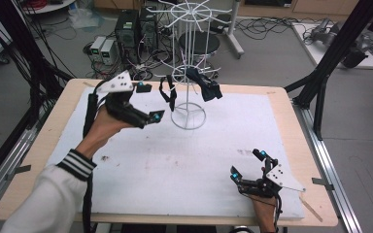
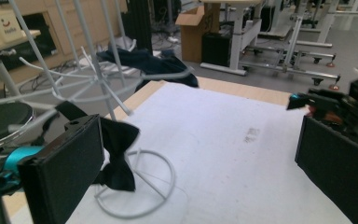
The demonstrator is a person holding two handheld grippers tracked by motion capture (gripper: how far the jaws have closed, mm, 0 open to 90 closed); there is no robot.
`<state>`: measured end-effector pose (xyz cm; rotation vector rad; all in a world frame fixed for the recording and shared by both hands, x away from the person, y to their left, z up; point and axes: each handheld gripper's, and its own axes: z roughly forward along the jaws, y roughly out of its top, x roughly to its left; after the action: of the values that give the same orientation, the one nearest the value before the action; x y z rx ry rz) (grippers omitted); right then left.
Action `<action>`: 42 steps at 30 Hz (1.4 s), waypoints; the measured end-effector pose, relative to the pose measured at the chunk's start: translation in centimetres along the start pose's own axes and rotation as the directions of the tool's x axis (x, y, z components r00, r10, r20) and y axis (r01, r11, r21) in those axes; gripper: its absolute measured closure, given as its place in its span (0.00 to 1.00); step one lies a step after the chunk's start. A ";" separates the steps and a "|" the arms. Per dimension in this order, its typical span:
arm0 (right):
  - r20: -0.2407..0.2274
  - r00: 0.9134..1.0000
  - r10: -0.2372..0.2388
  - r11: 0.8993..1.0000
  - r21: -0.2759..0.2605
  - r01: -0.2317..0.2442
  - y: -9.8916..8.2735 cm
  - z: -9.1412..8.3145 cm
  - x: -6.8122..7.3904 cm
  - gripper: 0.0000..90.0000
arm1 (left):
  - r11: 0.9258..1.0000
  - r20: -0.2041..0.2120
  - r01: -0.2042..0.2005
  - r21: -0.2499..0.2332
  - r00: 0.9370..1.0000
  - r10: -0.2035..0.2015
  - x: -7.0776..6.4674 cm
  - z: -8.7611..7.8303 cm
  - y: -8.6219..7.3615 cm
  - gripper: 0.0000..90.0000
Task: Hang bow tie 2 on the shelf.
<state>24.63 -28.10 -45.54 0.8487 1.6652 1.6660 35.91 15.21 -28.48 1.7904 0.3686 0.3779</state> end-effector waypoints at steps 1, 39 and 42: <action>-0.001 1.000 -0.003 1.000 0.000 0.003 0.0 0.0 0.0 0.01 | 1.000 -0.012 -0.010 -0.005 1.000 0.010 -0.4 -0.6 -0.7 0.02; 0.010 1.000 -0.024 1.000 0.005 0.024 0.0 0.1 0.2 0.01 | 0.969 -0.428 0.037 -0.246 0.893 -0.143 -3.6 -12.1 -20.2 0.02; 0.008 1.000 -0.017 1.000 0.011 0.017 0.0 0.1 0.3 0.01 | 0.966 -0.434 0.043 -0.255 0.888 -0.154 -3.6 -12.1 -20.3 0.02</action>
<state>24.53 -27.86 -45.52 0.8429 1.6734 1.6412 26.32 28.97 -45.48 1.4294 0.7085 0.7392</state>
